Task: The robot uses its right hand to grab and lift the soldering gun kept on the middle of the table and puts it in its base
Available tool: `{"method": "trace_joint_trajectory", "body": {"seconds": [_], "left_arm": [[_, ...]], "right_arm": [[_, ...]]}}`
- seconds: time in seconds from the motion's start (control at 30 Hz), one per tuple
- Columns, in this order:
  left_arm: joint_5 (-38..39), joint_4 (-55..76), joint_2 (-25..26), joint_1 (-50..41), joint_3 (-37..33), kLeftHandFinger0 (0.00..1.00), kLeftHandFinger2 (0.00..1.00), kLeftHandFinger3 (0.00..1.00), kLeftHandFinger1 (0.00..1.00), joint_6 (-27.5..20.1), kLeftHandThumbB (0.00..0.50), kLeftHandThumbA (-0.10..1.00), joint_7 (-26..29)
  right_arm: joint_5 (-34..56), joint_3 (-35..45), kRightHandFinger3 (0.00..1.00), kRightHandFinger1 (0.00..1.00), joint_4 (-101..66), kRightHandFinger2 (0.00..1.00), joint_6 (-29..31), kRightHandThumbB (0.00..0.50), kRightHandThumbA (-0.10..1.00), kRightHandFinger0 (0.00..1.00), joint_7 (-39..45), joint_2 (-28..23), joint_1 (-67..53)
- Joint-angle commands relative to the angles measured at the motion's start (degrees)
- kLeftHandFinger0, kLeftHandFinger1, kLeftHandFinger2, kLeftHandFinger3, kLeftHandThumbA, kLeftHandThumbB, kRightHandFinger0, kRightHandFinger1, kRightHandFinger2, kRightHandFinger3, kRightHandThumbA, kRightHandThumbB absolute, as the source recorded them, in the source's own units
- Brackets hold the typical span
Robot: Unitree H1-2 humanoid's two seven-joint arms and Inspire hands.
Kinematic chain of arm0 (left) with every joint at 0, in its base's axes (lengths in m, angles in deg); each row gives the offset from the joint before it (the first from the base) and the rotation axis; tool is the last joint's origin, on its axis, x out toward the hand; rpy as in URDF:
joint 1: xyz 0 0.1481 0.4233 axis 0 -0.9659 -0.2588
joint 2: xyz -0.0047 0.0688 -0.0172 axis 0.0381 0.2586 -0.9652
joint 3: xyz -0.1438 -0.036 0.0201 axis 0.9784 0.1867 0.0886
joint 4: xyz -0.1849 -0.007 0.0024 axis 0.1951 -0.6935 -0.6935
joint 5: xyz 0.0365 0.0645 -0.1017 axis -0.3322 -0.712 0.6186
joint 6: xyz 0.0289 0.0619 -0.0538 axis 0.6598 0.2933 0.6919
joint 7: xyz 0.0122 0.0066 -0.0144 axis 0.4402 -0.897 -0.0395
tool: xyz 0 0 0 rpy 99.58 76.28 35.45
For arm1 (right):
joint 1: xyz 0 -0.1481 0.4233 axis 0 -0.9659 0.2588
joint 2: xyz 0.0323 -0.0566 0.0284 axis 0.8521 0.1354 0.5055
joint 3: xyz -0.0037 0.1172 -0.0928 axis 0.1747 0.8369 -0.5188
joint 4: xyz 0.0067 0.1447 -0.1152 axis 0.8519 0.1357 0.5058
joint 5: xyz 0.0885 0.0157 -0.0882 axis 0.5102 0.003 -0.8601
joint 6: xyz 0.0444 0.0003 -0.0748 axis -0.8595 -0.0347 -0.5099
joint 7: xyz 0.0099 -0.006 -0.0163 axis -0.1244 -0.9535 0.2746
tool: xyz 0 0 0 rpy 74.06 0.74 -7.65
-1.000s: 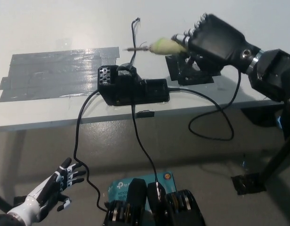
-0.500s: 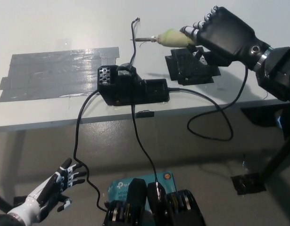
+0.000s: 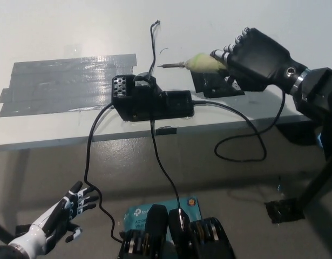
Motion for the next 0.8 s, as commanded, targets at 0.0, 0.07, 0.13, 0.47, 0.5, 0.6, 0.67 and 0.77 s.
{"method": "trace_joint_trajectory", "body": {"seconds": [0.0,0.07,0.13,0.47,0.5,0.6,0.67,0.77], "left_arm": [[0.32,1.59,0.83,0.60,0.61,0.94,1.00,1.00,1.00,-0.38,0.297,1.00,-0.08],[-0.14,1.43,1.00,0.54,0.55,0.94,1.00,1.00,1.00,-0.83,0.295,1.00,0.09],[-0.13,1.37,1.06,0.49,0.49,0.95,1.00,1.00,1.00,-0.97,0.287,1.00,-0.05],[-0.29,1.40,1.14,0.40,0.42,0.94,0.99,1.00,1.00,-1.03,0.293,1.00,-0.04],[-0.32,1.50,1.11,0.38,0.43,0.94,0.99,1.00,1.00,-0.95,0.292,1.00,0.03],[-0.36,1.50,1.12,0.38,0.38,0.93,0.98,1.00,0.99,-0.96,0.283,1.00,0.00],[-0.41,1.39,1.09,0.24,0.41,0.92,0.98,1.00,0.98,-1.17,0.280,1.00,0.07],[-0.39,1.27,1.21,0.20,0.20,0.92,0.98,1.00,0.98,-1.37,0.294,1.00,-0.29]], "right_arm": [[0.10,-0.14,0.13,0.02,2.49,0.40,2.74,0.209,-0.10,0.00,-6.50,0.19,2.45],[-0.12,-0.48,0.14,0.00,3.21,0.39,2.79,0.221,-0.10,0.00,-7.62,0.49,2.70],[0.39,-0.78,0.20,0.00,3.18,0.38,2.88,0.209,-0.10,0.00,-8.23,0.56,2.71],[1.45,-1.66,0.11,0.00,1.20,0.25,2.89,0.158,-0.10,0.00,-8.35,0.29,2.52],[1.29,-1.26,0.06,0.00,0.81,0.27,2.88,0.159,-0.10,0.00,-8.18,0.27,2.38],[0.40,-0.85,0.00,0.00,-0.46,0.37,2.32,0.199,-0.10,0.00,-8.46,-0.09,2.22],[-0.73,-1.03,0.07,0.01,-0.87,0.45,0.96,0.221,-0.10,0.00,-8.37,-0.24,2.32],[0.15,-0.52,0.17,0.00,-1.16,0.46,1.43,0.276,-0.10,0.00,-7.14,-0.33,2.30]]}}
